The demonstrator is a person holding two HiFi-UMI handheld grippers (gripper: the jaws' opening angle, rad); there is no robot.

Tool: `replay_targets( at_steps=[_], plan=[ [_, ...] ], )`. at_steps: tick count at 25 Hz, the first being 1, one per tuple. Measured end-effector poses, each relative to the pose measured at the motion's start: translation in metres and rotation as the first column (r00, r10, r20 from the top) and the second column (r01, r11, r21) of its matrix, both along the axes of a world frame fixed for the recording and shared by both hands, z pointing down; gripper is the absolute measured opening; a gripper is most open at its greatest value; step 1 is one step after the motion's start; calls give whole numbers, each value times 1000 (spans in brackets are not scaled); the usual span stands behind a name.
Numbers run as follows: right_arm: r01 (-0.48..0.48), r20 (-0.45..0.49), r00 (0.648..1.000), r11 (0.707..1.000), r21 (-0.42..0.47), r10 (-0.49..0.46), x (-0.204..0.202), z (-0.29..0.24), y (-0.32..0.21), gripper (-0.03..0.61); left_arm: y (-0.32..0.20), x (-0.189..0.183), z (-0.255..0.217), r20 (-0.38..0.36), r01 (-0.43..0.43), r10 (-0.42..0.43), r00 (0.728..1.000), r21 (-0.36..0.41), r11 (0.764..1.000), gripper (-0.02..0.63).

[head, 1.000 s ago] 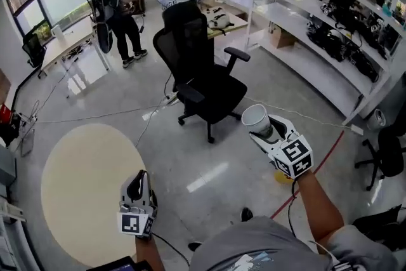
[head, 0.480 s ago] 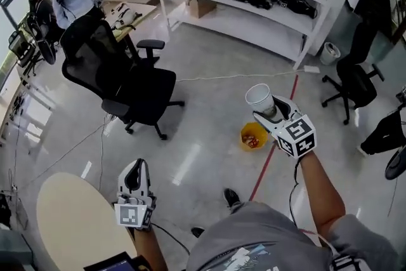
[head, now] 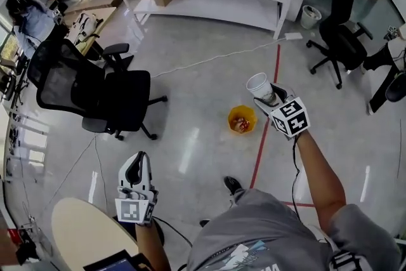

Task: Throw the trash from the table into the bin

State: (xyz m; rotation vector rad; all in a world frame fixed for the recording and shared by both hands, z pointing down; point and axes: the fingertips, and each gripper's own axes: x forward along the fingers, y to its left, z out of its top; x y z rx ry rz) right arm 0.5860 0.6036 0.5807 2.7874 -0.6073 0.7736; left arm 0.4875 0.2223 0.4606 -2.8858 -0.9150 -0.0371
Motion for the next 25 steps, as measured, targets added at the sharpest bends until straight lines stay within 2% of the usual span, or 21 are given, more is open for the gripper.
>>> replay_targets(
  at_steps=[8,14,17,18,20,21,25],
  plan=[
    [-38,105,994,998,47,33,33,62,40,292,20,19,13,21,-8,7,1000,59,998,66],
    [-61,77,995,997,55,57,49,56,44,291,24,25,17,36,10,-12,999,56,998,66],
    [-41,65,997,998,44,38,47,48,43,290,29,25,15,38,15,-17,999,57,998,66],
    [-34,59,998,999,36,32,46,46,42,251,30,25,15,37,16,-18,999,56,998,66],
    [-32,41,999,999,16,32,44,41,41,60,29,23,15,42,20,-23,999,53,998,66],
    [-33,35,999,999,12,33,43,39,40,8,29,23,15,42,24,-26,999,49,999,66],
    [-16,20,1000,1000,8,15,38,32,30,8,29,19,10,37,39,-40,998,43,998,66]
  ],
)
